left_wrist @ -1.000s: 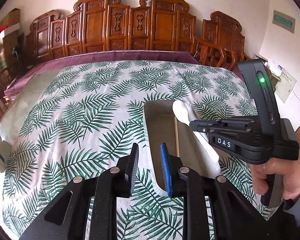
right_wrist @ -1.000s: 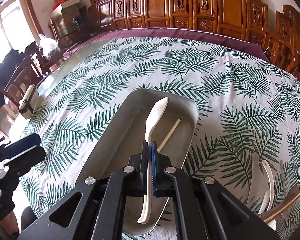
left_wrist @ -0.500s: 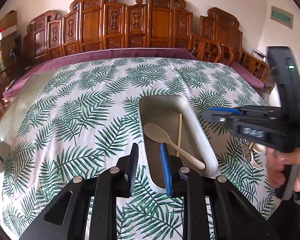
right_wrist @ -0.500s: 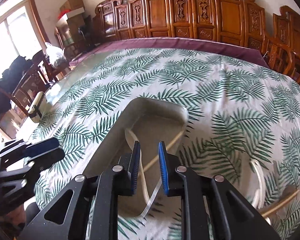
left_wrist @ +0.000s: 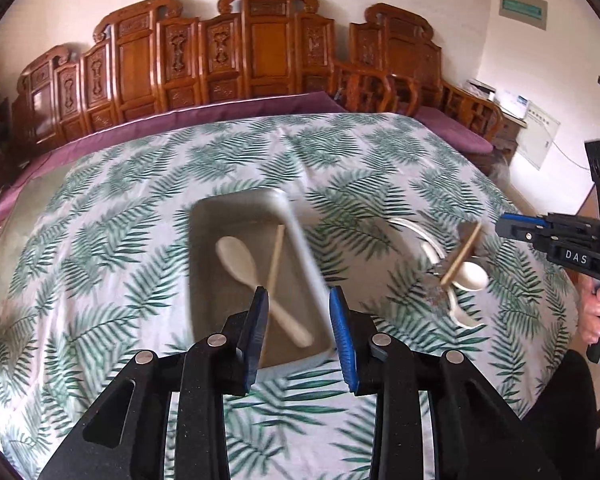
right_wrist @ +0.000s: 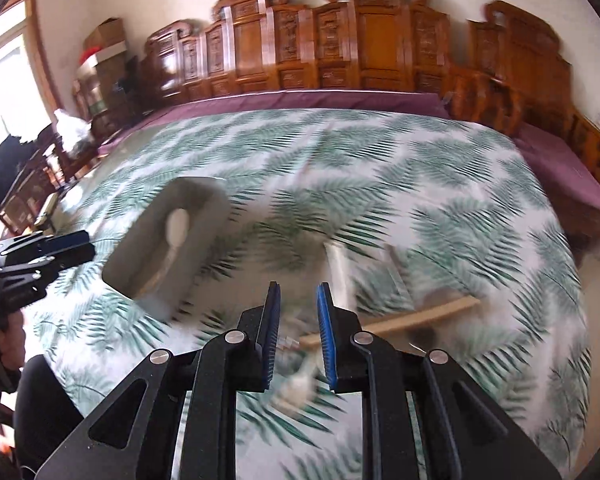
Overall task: Organize utensils
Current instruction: 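Return the left tool to the pile and grasp another wooden chopstick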
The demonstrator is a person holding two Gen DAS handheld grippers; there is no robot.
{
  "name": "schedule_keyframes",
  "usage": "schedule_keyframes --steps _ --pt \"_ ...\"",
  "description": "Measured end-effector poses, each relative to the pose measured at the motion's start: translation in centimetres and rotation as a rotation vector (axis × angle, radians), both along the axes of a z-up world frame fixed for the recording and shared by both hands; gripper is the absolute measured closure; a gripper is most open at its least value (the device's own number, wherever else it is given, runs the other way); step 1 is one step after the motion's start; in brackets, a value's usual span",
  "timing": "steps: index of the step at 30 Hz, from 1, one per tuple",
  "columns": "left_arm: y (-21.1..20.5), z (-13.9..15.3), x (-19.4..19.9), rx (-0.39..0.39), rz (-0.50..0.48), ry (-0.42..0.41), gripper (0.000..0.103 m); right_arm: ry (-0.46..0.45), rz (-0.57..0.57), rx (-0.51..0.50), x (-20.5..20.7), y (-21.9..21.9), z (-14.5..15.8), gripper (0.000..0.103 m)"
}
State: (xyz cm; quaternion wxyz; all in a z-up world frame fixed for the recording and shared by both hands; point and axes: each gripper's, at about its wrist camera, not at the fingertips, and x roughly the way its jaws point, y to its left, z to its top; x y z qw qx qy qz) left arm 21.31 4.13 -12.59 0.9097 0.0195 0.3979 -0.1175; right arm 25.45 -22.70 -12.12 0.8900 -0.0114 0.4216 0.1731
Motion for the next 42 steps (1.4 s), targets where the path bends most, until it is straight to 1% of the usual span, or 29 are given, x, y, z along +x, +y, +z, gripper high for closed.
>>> schedule_keyframes --steps 2,9,13,18,23,26,31,33,35,42 --pt "-1.3 -0.2 0.2 -0.001 -0.015 0.004 0.073 0.008 -0.031 0.012 -0.6 -2.1 -0.5 0.082" --pt "-6.4 -1.3 0.8 0.005 -0.087 0.033 0.073 0.023 -0.069 0.006 -1.7 -5.4 -2.0 0.082" --pt "-9.6 -2.6 1.3 0.025 -0.137 0.053 0.073 0.042 -0.074 -0.009 -1.6 -6.4 -2.7 0.082" --pt "-13.0 -4.3 2.1 0.047 -0.197 0.082 0.073 0.036 -0.084 -0.038 -1.4 -7.3 -2.7 0.082" --pt "-16.0 -6.1 3.0 0.080 -0.256 0.110 0.073 0.042 -0.106 -0.024 -1.2 -8.7 -2.8 0.082" --pt "-17.0 -6.9 3.4 0.102 -0.273 0.124 0.073 0.049 -0.116 -0.012 -0.9 -9.2 -2.8 0.082" --pt "-18.2 -8.1 4.0 0.152 -0.290 0.144 0.073 0.036 -0.116 -0.031 -1.0 -9.4 -2.6 0.082" --pt "-18.5 -8.3 4.1 0.170 -0.301 0.144 0.074 0.039 -0.122 -0.025 -0.9 -9.7 -2.6 0.082" --pt "-18.8 -8.4 4.1 0.177 -0.315 0.143 0.079 0.041 -0.121 -0.026 -0.8 -9.7 -2.7 0.082" --pt "-20.4 -9.1 4.0 0.246 -0.353 0.137 0.082 0.045 -0.116 -0.017 -0.8 -9.5 -2.7 0.082"
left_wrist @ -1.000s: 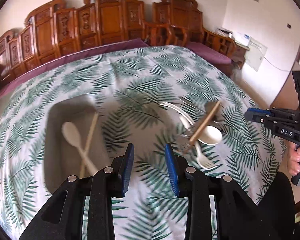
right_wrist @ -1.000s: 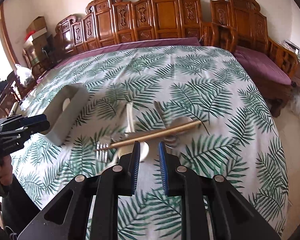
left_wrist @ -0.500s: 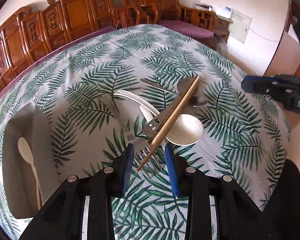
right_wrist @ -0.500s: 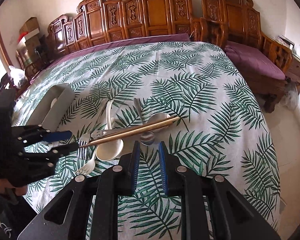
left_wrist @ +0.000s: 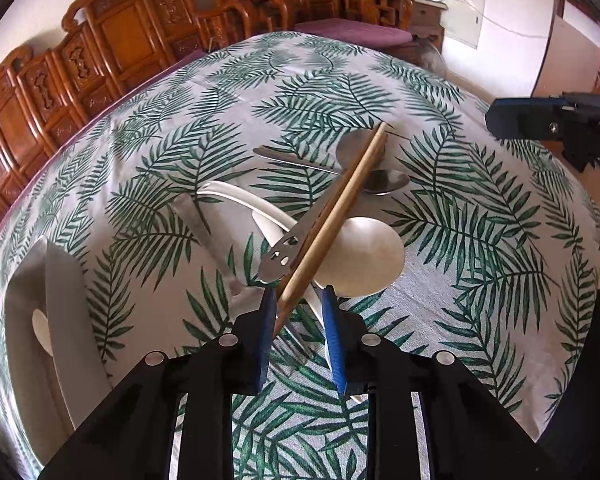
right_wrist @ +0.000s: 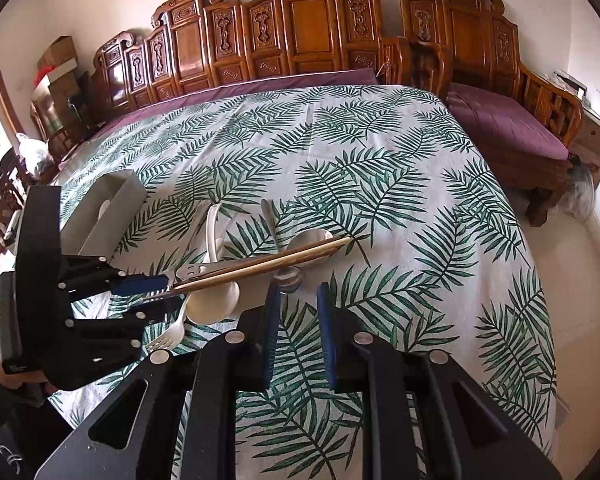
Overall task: Organize utensils
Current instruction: 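Return the left tool to the pile and grasp another wooden chopstick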
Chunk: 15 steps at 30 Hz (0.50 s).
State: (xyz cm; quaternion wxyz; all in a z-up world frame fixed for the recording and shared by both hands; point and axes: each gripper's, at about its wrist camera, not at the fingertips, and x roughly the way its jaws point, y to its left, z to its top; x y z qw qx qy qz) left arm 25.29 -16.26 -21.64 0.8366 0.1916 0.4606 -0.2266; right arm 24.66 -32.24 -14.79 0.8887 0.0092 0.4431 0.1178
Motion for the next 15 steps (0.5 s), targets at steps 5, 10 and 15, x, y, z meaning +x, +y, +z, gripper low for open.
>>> schedule_keyframes --steps 5,10,15 --pt "-0.52 -0.31 0.17 0.029 -0.008 -0.006 0.087 0.006 0.006 -0.002 -0.03 0.30 -0.30 0.082" --pt "-0.78 -0.49 0.30 0.040 -0.016 0.011 0.095 0.007 0.010 -0.002 -0.01 0.45 -0.40 0.082" --pt "-0.83 -0.35 -0.17 0.024 -0.026 0.010 0.098 0.007 0.008 0.000 0.07 0.38 -0.47 0.082"
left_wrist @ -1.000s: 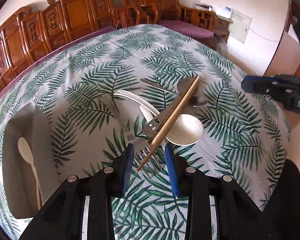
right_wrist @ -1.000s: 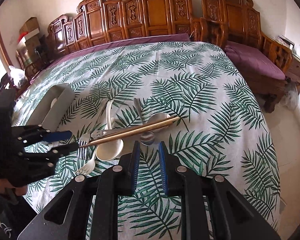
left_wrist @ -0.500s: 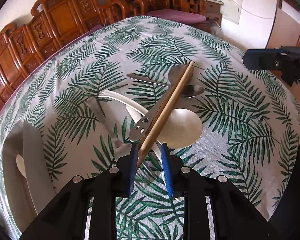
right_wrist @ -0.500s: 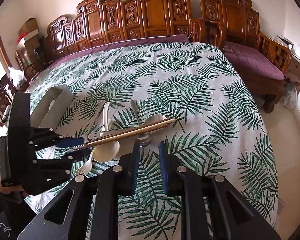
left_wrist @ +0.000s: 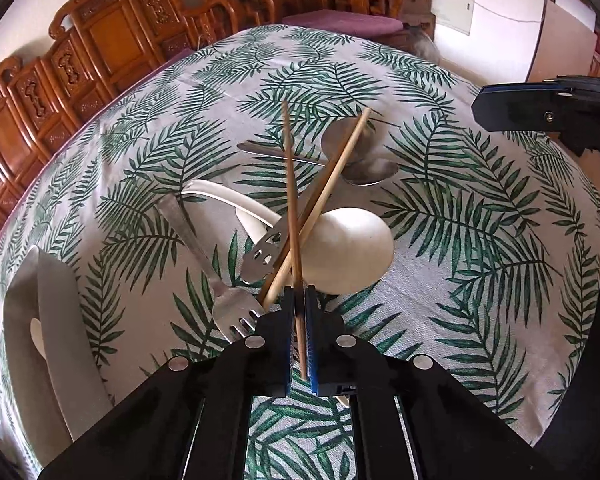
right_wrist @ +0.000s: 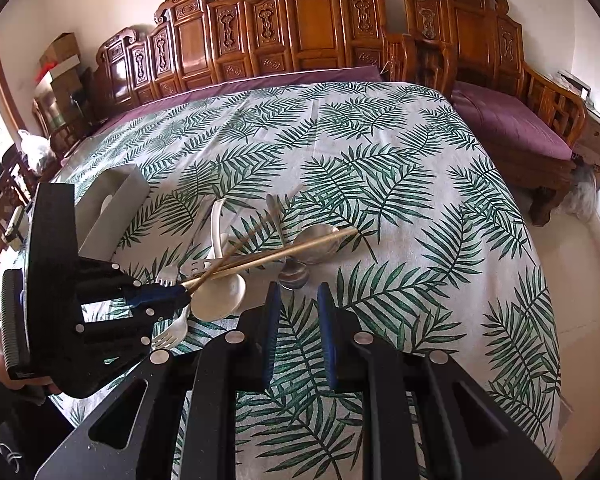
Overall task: Organize utensils
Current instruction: 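Return the left tool to the pile and grasp another wooden chopstick, then grasp a wooden chopstick with the right tool while the left tool holds its chopstick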
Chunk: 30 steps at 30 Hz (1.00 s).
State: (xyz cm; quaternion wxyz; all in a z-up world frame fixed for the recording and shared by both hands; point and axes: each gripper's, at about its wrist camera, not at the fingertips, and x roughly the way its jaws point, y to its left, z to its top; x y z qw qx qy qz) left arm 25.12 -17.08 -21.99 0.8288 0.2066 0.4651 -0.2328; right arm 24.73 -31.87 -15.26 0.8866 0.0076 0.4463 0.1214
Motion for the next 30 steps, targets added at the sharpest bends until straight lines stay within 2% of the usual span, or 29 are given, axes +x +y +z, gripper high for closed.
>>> schedule_keyframes --steps 10,22,30 --pt "1.8 1.7 -1.0 -0.107 0.069 0.028 0.099 0.009 0.002 -0.009 0.0 0.0 -0.5 0.082" --pt "5.3 4.3 -3.6 -0.218 0.144 -0.044 0.099 0.017 0.001 0.005 0.9 1.0 -1.5 0.082" --pt "6.8 5.0 -4.4 -0.266 0.178 -0.072 0.099 0.051 -0.026 0.043 3.4 2.4 -4.0 0.082"
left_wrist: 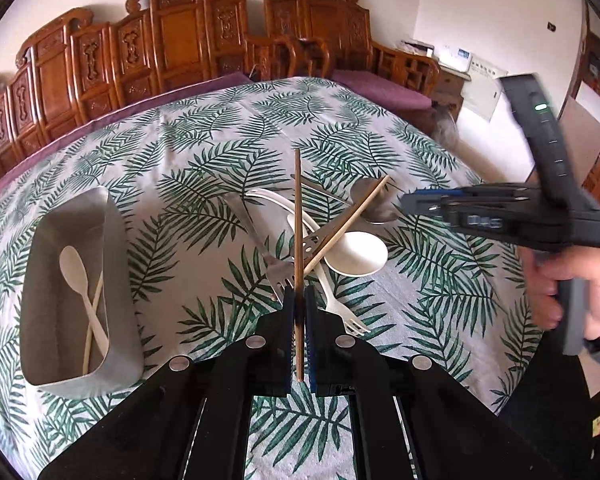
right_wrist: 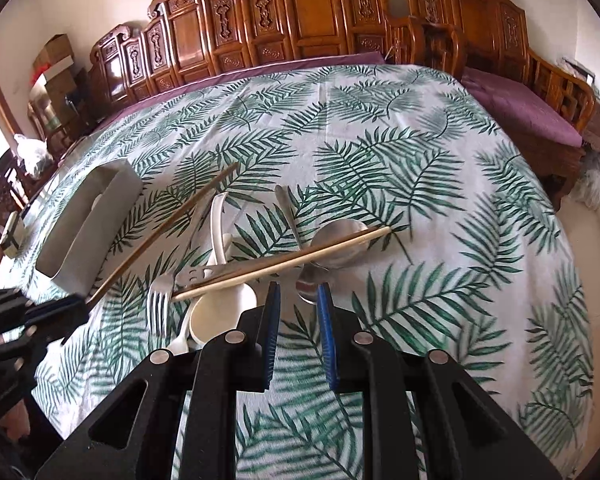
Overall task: Organize utensils
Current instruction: 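Grasp a wooden chopstick with the right tool while the left tool holds its chopstick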
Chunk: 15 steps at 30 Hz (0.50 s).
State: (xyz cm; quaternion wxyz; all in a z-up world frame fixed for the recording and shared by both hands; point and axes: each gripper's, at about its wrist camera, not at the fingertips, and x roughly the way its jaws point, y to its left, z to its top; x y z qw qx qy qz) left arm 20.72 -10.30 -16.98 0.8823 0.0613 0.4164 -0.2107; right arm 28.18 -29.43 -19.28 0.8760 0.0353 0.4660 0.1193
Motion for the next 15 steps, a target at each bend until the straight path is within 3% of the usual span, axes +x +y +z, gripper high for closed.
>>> schedule_keyframes --steps 15 --pt "2.0 0.8 -0.6 -0.043 0.025 -0.032 0.099 0.104 -0.090 0.160 3.5 1.0 -2.9 0.082"
